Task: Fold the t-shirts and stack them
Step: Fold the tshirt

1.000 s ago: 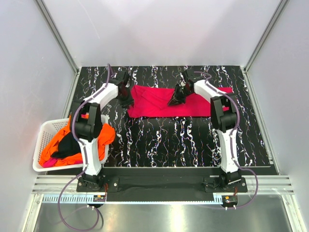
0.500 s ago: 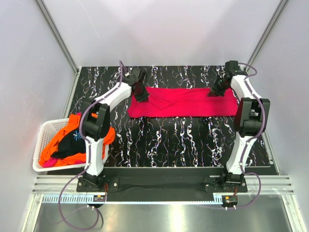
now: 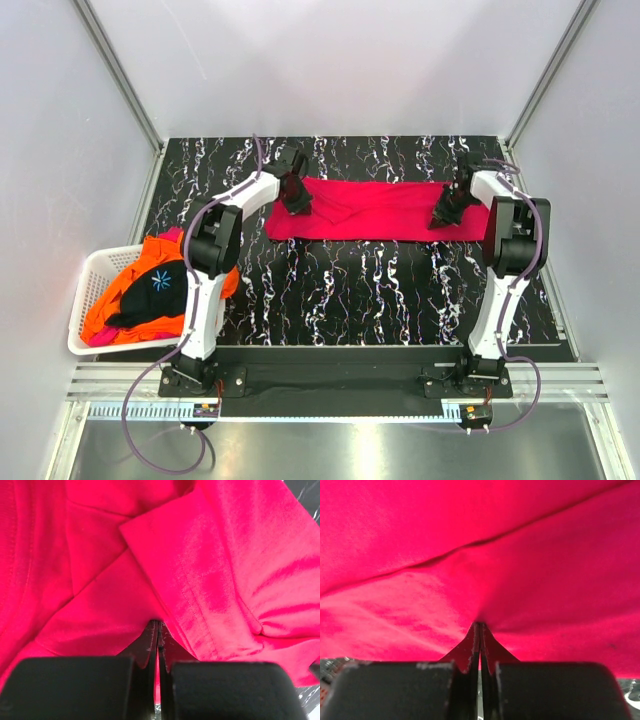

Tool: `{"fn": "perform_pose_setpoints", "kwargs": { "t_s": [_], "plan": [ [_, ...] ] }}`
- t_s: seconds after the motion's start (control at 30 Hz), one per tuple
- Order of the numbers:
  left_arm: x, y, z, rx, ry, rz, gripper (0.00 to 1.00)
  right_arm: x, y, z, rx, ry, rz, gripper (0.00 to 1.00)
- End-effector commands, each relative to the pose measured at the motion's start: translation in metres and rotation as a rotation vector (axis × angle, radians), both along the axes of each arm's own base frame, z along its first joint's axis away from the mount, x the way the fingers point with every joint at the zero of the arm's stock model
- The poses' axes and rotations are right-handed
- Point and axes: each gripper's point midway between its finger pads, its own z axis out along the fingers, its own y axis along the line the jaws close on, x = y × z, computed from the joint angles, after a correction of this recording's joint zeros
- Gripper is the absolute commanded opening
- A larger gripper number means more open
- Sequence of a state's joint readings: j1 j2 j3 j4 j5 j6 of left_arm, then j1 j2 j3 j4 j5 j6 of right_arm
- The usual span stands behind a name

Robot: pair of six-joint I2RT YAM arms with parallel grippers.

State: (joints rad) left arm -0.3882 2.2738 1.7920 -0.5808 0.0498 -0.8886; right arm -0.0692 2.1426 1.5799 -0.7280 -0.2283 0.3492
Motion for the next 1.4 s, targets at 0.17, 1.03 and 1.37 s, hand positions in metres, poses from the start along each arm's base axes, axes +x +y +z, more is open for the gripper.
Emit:
{"fn": "perform_pose_setpoints", "kwargs": {
  "t_s": [0.17,1.03,1.37],
  "plan": [
    [0.039,0.029,-0.008,-0.008,-0.037,0.037,0.00,-0.043,0.046,-0.005,0.024,0.053,0.040,0.00],
    [0.125,0.017,0.125,-0.283,-0.466,-0.161,0.08,-0.153,0.291,0.071,0.387,0.037,0.333,0.00],
    [0.094,-0.017,0.072,-0.217,-0.361,0.008,0.05,-0.127,0.202,0.047,0.096,-0.074,0.505,0.00]
  ]
}}
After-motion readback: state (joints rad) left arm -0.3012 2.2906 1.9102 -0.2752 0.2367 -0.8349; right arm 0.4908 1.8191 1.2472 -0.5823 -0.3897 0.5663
